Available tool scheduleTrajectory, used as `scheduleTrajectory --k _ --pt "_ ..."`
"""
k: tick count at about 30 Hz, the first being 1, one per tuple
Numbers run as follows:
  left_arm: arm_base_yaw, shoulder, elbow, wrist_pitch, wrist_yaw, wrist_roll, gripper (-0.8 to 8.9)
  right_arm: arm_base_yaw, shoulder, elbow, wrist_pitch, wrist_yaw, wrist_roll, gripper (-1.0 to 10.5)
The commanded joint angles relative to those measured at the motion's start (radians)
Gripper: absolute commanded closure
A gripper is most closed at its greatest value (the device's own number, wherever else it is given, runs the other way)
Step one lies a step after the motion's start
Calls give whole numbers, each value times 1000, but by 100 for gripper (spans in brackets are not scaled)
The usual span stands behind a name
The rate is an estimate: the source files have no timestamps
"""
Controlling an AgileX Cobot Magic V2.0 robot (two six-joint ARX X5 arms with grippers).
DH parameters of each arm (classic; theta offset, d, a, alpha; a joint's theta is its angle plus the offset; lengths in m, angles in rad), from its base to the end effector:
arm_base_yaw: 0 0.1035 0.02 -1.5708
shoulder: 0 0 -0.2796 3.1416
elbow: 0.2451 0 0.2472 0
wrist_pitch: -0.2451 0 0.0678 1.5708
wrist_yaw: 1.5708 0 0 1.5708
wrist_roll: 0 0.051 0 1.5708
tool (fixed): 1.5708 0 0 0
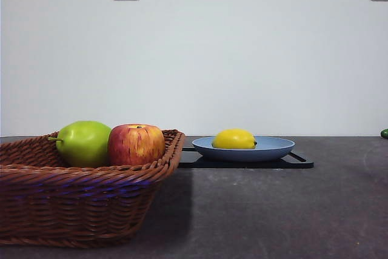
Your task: Take the lemon from the basket,put the lemon in the plate,hand out the plate
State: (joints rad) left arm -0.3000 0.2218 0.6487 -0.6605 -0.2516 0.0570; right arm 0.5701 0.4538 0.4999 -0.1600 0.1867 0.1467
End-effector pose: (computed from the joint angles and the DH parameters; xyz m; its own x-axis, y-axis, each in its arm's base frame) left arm 0.0560 -0.0040 0.2918 0.9737 -0.0406 -0.2242 0.0674 0.9913 0.1130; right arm 0.1084 0.0582 0.2836 0.9220 0.3706 -0.1117 -0.3571 0.9258 0.1244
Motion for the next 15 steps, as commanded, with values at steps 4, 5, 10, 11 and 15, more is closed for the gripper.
scheduleTrajectory --k 4,5,10,11,15 --pt "142 -126 -124 134 6 -27 805 6 2 10 10 3 12 936" --pt "166 -145 -161 169 25 -27 805 6 2 10 10 3 12 936" --pt "259 -202 -342 289 150 -27 805 6 1 10 10 4 12 936" --pt "274 -206 -375 306 175 -27 805 6 2 10 10 3 12 936" --pt "314 -208 -486 369 238 -27 805 6 2 10 10 3 12 936"
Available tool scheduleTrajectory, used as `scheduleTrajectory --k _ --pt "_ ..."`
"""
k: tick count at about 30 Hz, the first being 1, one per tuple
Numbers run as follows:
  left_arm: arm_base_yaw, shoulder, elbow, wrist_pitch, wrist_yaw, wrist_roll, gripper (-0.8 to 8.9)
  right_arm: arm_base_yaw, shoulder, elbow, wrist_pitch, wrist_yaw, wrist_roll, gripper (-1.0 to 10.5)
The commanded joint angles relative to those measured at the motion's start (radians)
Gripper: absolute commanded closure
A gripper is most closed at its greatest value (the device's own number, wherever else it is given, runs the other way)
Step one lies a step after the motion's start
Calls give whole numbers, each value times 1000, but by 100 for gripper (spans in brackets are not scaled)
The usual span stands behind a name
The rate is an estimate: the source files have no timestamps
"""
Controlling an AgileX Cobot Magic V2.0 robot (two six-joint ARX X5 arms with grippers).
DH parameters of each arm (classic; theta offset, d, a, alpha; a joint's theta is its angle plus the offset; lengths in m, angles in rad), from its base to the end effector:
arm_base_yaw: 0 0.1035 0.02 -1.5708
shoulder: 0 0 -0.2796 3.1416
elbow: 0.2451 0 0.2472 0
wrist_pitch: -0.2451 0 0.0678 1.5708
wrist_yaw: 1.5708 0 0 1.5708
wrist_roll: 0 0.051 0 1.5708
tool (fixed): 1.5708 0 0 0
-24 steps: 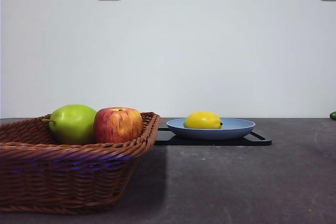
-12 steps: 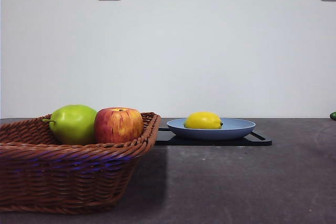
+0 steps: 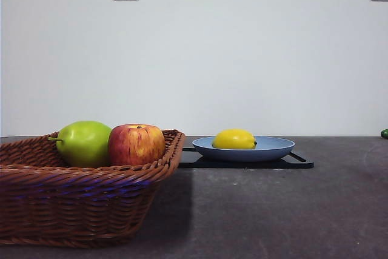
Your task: Take the lemon from the basket,put the lemon in the plate,hand out the plate
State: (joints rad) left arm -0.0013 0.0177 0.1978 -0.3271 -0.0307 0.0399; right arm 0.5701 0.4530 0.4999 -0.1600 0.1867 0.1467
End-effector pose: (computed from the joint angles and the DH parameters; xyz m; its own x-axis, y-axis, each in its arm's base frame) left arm 0.0831 0.0015 0.1930 0.9888 0.0294 -0.1464 -0.0232 0.9988 0.0440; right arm 0.1082 0.0581 0.2837 0.9221 0.3707 -0.1109 -0.3572 0.9257 0.1245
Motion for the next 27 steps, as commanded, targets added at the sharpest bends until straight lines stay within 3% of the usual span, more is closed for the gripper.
scheduleTrajectory --k 1,10,27 --pt "21 -4 -55 45 17 -10 805 6 2 10 10 3 12 936" --pt "42 -16 -174 118 18 -13 805 6 2 10 10 3 12 936" --pt "42 -16 -180 128 34 -13 805 6 2 10 10 3 12 936"
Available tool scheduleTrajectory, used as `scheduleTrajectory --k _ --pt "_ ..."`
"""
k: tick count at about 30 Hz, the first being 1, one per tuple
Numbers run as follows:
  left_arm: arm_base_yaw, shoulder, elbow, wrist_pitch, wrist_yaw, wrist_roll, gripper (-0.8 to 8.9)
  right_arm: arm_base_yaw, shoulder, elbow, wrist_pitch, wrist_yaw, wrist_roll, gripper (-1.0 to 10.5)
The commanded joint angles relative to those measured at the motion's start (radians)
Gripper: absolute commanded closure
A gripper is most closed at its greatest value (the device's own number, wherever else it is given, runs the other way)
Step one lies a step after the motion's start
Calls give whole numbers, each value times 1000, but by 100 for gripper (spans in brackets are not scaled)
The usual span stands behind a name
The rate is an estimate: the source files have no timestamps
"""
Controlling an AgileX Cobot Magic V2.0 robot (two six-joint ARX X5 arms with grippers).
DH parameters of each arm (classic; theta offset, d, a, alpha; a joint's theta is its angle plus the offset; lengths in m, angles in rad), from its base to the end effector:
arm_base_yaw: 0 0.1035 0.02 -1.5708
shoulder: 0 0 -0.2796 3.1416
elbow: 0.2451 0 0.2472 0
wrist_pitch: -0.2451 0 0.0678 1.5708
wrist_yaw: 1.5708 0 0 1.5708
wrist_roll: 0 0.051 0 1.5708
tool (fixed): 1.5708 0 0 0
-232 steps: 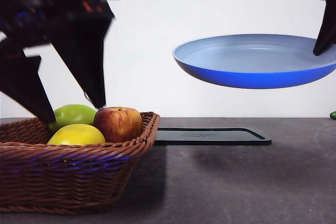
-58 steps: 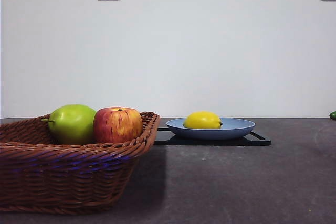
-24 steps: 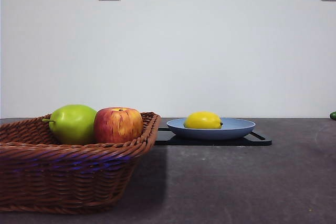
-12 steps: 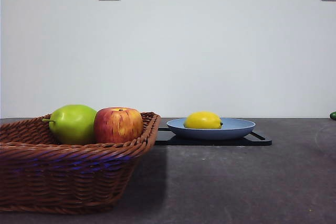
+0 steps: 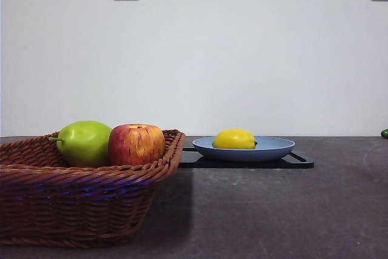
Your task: Take the lemon from the basket,put the lemon in the plate,hand out the plate
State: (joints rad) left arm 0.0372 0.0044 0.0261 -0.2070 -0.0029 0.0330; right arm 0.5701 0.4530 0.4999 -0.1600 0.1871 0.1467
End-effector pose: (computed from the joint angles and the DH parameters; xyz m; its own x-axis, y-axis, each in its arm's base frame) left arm 0.0956 0.0037 0.1480 0.9821 0.0395 -0.1842 -0.0339 0.9989 0.0330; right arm 0.1082 0.0581 0.2837 0.9223 0.3703 -0.1109 -0.3568 0.9259 0.1245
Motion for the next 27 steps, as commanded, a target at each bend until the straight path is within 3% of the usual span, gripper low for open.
scheduleTrajectory --k 1,10,17,20,24,27 --pt "3 -3 -8 8 6 -7 805 6 2 10 10 3 12 936" --pt "3 -3 -8 8 6 -6 805 6 2 10 10 3 12 936" --pt "3 -3 -8 8 6 -7 805 -21 -76 6 5 58 -202 936" --pt "3 -3 -8 8 6 -6 805 -124 -135 -26 3 27 -257 936" --pt "3 -3 -8 8 6 -6 805 -346 -206 -118 7 -106 -212 936" --pt "3 -3 -8 8 6 -6 805 -474 -264 -200 15 -161 -198 936"
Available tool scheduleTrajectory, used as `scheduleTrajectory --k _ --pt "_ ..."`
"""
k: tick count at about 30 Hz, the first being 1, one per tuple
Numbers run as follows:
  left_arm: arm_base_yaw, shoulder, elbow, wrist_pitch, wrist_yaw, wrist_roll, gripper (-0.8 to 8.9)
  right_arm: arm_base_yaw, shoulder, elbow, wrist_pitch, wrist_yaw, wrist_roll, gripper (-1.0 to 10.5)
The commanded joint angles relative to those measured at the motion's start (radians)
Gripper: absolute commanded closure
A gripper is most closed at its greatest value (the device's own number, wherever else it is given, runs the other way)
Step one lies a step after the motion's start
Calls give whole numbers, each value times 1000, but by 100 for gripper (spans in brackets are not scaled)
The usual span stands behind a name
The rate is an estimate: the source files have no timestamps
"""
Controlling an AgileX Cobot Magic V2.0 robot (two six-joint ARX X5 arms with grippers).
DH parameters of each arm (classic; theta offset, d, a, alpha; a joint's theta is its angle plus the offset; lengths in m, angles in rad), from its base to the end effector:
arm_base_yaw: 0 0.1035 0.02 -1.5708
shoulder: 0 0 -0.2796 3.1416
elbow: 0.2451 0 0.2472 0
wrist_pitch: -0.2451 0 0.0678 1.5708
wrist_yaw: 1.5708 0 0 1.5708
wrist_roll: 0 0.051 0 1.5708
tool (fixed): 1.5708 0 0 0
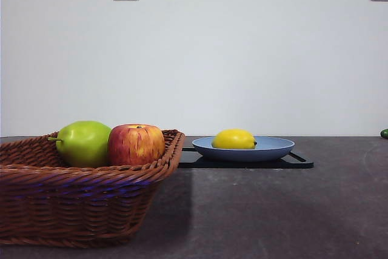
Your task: Take the lemon from the basket,put the lemon in the plate,hand out the plate
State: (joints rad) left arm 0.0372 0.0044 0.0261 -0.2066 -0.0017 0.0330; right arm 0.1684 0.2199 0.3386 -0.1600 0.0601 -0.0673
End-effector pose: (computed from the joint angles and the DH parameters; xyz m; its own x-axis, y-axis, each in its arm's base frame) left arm 0.0956 0.0036 0.1481 0.9822 0.0383 -0.1838 -0.0328 0.9989 0.0328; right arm 0.0959 0.0132 0.2475 0.9933 0.1079 -0.0412 -0.1106 0.9914 -0.0697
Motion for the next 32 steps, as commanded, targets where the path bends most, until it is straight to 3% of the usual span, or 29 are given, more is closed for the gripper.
scheduleTrajectory --k 1,8,23,27,32 --pt "3 -3 -8 8 5 -6 805 -101 -47 -64 22 -49 18 936" --pt "3 -3 -8 8 5 -6 805 -198 -156 -218 27 -87 18 936" --pt "3 -3 -8 8 5 -6 805 -199 -220 -330 0 -99 79 936" --pt "3 -3 -8 8 5 -6 805 -198 -219 -330 -12 -138 176 936" --pt "3 -3 -8 8 5 -6 805 -198 -219 -330 -10 -130 179 936"
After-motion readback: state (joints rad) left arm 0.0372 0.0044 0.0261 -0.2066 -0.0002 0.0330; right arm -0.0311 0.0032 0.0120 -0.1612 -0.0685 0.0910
